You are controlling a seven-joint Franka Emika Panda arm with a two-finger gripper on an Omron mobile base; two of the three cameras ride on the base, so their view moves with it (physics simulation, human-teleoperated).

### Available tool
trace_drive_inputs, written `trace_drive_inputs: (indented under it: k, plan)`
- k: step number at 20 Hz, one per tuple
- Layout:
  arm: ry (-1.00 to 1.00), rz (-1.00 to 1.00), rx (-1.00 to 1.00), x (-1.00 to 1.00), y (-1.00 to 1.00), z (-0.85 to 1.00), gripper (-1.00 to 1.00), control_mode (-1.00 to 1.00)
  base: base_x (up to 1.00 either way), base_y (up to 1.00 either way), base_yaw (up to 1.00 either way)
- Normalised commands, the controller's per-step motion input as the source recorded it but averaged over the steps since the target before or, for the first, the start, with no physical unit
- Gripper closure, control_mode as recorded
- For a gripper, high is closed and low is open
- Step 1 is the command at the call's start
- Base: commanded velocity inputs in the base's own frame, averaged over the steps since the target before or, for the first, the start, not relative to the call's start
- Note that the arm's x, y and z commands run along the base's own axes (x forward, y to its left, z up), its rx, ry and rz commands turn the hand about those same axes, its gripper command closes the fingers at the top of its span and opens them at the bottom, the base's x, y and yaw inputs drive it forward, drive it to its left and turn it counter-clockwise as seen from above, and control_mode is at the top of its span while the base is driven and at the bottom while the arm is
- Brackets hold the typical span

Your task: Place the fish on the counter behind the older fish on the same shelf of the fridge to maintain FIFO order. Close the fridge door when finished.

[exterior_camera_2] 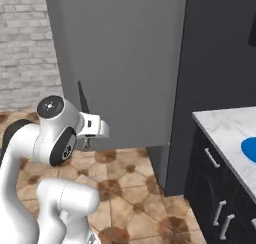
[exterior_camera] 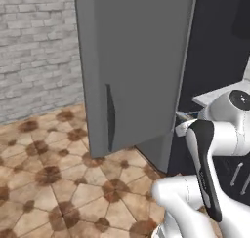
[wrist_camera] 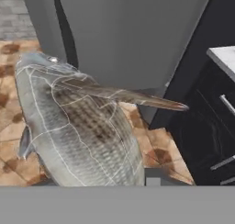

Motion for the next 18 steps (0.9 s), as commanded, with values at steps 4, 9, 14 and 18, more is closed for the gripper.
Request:
trace_drive_inputs:
  k: [4, 9, 14, 18]
  plan:
    - [0.00, 0.00, 0.00, 0.00, 0.00, 0.00, 1.00, 1.00, -0.52, 0.16, 0.64]
    - [0.00, 0.00, 0.00, 0.00, 0.00, 0.00, 1.00, 1.00, -0.52, 0.33, 0.61]
    - [0.00, 0.00, 0.00, 0.00, 0.00, 0.00, 1.00, 1.00, -0.09, 0.70, 0.52]
    - [0.00, 0.00, 0.00, 0.00, 0.00, 0.00, 1.00, 1.00, 0.82, 0.92, 0.38]
